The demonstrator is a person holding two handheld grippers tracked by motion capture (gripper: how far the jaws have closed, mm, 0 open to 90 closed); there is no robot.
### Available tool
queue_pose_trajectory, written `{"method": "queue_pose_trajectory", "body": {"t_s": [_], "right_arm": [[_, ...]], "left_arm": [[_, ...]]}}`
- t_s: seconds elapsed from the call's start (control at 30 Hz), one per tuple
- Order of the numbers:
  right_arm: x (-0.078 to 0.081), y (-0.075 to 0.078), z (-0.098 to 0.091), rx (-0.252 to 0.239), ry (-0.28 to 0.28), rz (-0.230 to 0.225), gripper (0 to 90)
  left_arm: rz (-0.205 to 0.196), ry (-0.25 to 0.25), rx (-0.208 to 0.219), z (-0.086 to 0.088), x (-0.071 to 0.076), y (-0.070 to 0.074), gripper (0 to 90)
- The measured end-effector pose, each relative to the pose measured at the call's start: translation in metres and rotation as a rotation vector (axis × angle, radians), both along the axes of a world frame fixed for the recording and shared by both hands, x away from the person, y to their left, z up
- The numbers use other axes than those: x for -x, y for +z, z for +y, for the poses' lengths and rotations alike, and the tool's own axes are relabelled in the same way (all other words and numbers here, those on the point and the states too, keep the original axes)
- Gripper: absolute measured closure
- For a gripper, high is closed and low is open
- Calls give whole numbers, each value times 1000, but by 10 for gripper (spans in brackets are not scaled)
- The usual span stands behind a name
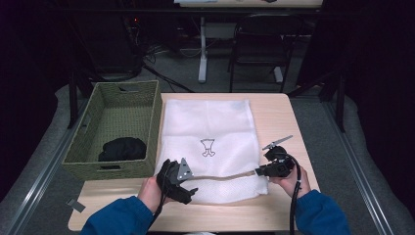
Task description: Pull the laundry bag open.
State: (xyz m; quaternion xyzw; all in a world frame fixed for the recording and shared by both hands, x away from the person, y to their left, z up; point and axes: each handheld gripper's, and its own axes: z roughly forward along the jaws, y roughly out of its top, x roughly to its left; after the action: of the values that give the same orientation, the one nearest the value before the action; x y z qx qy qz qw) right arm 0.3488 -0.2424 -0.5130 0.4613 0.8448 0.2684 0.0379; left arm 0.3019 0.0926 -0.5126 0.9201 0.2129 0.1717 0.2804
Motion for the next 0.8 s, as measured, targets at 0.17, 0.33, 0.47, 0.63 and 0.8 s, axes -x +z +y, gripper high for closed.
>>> {"method": "queue_pose_trajectory", "body": {"t_s": [0.17, 0.33, 0.47, 0.63, 0.8], "right_arm": [[2, 2, 0, -4, 11, -16, 825], [2, 3, -1, -12, 28, -28, 825], [3, 4, -1, -19, 29, -33, 825], [5, 7, -1, -26, 37, -42, 826], [5, 7, -1, -26, 45, -47, 826]], "left_arm": [[-14, -26, 9, -19, -6, 2, 87], [-16, -41, 8, -35, -11, 1, 60], [-30, -73, 13, -59, -14, -5, 56], [-39, -114, 18, -80, -14, -7, 67], [-36, -143, 29, -94, -15, -8, 61]]}}
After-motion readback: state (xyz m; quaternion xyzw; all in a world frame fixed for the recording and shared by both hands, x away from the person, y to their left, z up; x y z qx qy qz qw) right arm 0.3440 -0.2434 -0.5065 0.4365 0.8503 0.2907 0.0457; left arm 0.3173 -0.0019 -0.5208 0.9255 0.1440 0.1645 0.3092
